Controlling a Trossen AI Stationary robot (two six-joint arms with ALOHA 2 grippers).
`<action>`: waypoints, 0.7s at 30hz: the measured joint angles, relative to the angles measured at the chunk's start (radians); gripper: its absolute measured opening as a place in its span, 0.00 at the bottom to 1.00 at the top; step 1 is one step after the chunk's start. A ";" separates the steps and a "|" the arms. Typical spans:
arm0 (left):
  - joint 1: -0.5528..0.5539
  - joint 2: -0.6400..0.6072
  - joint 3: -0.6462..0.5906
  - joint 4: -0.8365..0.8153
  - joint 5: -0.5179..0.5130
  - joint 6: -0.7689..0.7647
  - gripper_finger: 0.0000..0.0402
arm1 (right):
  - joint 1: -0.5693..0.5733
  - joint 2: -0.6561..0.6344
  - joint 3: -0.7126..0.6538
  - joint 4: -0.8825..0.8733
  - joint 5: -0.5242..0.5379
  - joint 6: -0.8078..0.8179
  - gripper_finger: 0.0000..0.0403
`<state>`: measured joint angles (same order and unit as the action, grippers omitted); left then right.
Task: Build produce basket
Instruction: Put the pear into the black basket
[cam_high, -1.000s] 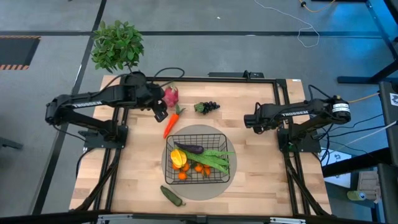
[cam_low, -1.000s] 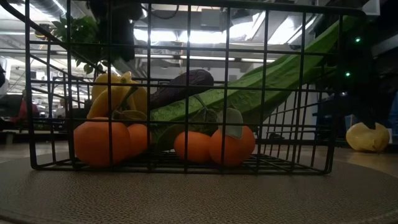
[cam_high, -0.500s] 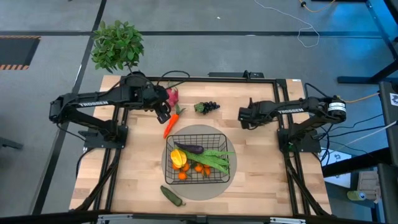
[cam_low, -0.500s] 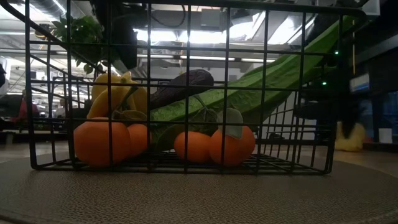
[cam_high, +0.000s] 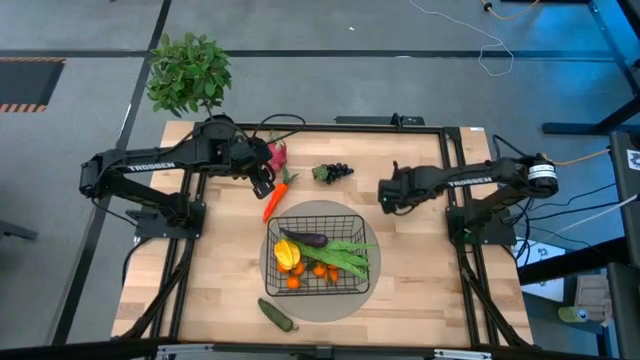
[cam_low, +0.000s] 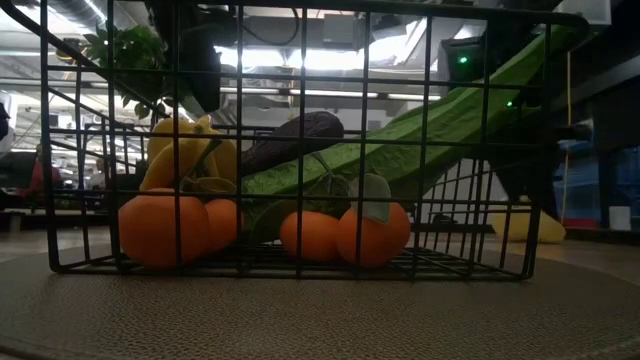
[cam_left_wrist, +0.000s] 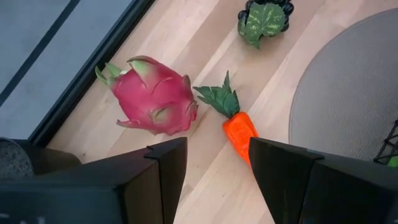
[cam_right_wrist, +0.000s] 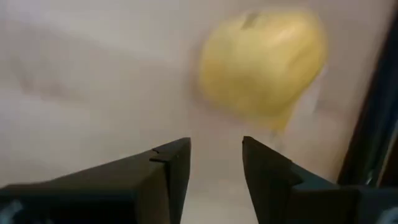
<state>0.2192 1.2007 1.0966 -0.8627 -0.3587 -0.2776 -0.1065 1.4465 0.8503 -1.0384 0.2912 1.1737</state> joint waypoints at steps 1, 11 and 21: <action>0.000 0.000 0.000 0.000 0.000 0.000 0.40 | 0.019 -0.001 -0.008 0.000 -0.024 0.001 0.33; 0.001 0.000 0.000 0.000 -0.022 -0.001 0.40 | 0.126 0.000 -0.093 -0.124 -0.021 0.101 0.33; 0.001 0.000 0.000 0.003 -0.023 -0.003 0.40 | 0.094 0.000 -0.167 -0.185 0.182 0.368 0.33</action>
<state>0.2203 1.2007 1.0966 -0.8597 -0.3817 -0.2810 -0.0123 1.4464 0.6834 -1.2238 0.4729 1.5417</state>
